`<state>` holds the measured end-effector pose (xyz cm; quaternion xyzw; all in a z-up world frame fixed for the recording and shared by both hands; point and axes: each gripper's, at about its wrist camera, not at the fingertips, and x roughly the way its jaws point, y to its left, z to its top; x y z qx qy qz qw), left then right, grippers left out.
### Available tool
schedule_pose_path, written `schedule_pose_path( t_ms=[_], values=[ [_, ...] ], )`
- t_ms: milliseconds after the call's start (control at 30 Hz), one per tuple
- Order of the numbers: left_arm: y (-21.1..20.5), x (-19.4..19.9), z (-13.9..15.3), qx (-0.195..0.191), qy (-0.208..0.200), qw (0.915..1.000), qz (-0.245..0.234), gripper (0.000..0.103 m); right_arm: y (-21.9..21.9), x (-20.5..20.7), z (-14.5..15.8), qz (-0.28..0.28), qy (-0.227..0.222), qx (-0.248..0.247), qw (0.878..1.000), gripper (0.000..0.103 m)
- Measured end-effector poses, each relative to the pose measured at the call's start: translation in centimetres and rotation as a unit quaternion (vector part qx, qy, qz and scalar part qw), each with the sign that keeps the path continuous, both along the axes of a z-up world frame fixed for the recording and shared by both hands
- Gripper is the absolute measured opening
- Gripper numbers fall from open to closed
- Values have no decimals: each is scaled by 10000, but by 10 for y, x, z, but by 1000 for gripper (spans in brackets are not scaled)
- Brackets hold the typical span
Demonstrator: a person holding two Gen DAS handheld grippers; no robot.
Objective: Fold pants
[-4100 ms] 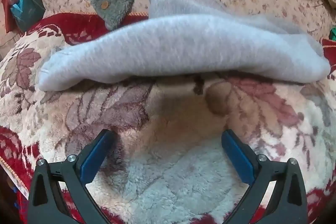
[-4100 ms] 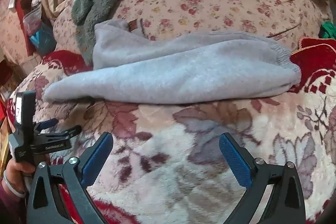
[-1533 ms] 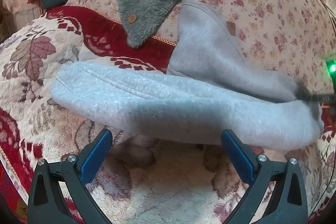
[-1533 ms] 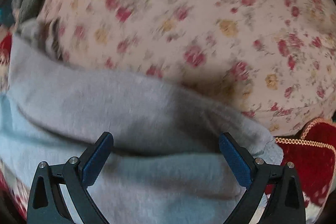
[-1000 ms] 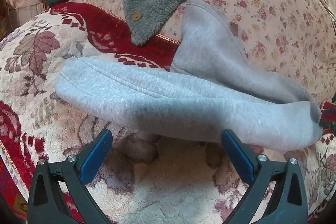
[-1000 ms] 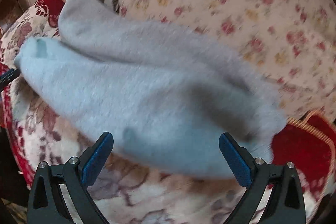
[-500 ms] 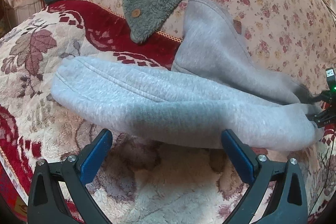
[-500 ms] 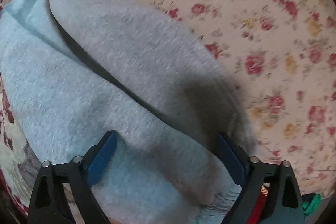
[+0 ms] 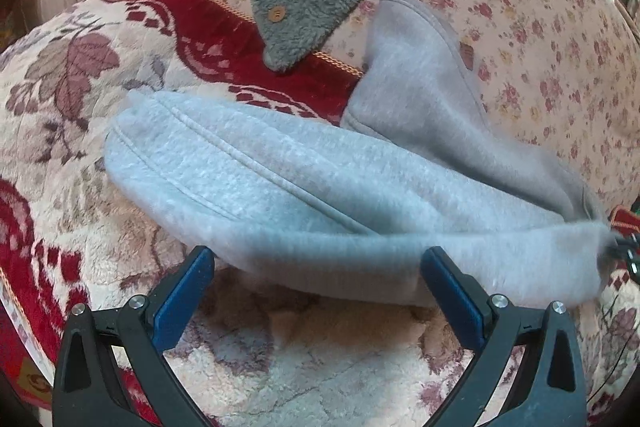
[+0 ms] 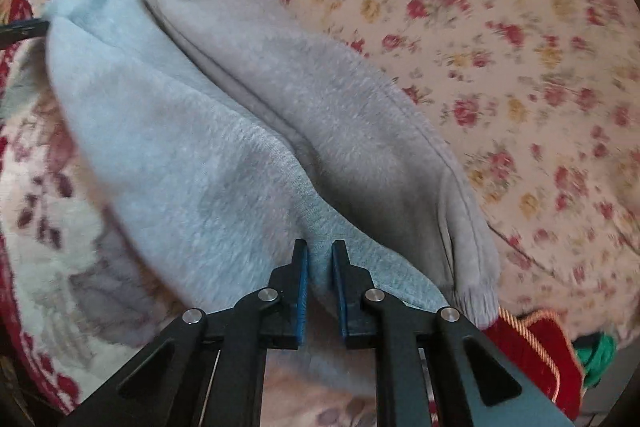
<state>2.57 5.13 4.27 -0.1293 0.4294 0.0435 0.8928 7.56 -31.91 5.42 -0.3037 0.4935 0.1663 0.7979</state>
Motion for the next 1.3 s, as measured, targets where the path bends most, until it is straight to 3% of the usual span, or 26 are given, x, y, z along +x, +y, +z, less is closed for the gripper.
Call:
schedule_pose_path(
  t_ms=[333, 433, 533, 600, 667, 700, 833, 867, 933, 1033, 1067, 1300],
  values=[
    [8, -10, -5, -356, 24, 9994, 13, 103, -33, -130, 12, -733, 6, 678, 9950, 16],
    [5, -11, -6, -332, 29, 9994, -52, 103, -48, -155, 8, -1403, -103, 1307, 9814, 20],
    [6, -13, -8, -351, 31, 9993, -86, 103, -72, -176, 6, -2239, -78, 2514, 9416, 23],
    [8, -15, -8, -356, 21, 9993, -77, 103, -88, -194, 4, -2697, -127, 3209, 9078, 41],
    [10, -16, -7, -428, -14, 9991, -67, 103, -97, -207, 1, -2939, -122, 3715, 8806, 83],
    [11, -16, -6, -449, -31, 9990, -56, 103, -103, -212, 0, -3094, -150, 3989, 8631, 87],
    [13, -16, -6, -506, -41, 9987, -10, 103, -120, -207, -4, -3560, -77, 4722, 8064, 87],
    [13, -17, -6, -505, -43, 9987, -5, 103, -125, -204, -5, -3718, -126, 4923, 7869, 89],
    [13, -18, -5, -481, -54, 9988, 6, 103, -129, -195, -7, -3936, -103, 5129, 7628, 95],
    [16, -18, -6, -463, -66, 9989, 80, 103, -133, -178, -20, -4422, 62, 5263, 7262, 95],
    [18, -18, -7, -494, -57, 9987, 125, 103, -132, -172, -25, -4502, 136, 5303, 7183, 95],
    [27, -9, -16, -811, 45, 9961, 342, 103, -140, -156, -28, -4602, -177, 5414, 7034, 96]
  ],
)
